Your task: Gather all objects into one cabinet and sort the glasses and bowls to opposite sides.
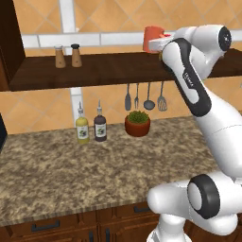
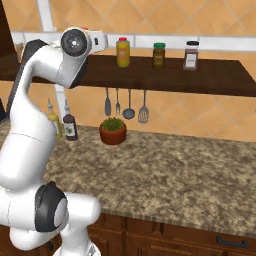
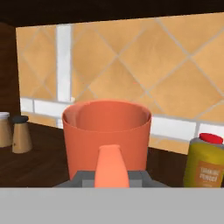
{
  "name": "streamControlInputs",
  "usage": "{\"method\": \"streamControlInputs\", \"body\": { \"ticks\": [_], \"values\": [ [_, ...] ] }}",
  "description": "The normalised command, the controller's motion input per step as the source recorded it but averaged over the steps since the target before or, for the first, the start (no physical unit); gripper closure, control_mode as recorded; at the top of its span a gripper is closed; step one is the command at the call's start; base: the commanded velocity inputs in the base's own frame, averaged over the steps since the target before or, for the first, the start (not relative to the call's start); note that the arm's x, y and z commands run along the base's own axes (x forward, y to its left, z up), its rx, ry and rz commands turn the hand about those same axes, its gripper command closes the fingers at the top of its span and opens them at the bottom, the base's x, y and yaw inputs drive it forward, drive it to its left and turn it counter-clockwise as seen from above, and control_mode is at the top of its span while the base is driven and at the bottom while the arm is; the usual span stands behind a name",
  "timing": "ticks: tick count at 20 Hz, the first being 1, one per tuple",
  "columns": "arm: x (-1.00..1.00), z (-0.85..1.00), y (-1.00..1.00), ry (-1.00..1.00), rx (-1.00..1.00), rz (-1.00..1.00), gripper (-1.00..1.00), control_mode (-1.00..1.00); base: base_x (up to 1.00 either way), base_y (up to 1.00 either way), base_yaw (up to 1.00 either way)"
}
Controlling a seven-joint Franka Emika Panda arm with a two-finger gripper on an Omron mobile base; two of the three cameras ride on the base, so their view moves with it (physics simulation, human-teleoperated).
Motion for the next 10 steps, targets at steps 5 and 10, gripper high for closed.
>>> {"method": "streamControlInputs", "body": {
  "ticks": [5, 10],
  "values": [
    [-0.30, -0.19, 0.00, 0.26, -0.16, 0.01, 1.00, -1.00, 0.00, 0.00, 0.00],
    [-0.37, 0.10, 0.00, -0.20, 0.00, 0.00, 1.00, -1.00, 0.00, 0.00, 0.00]
  ]
}}
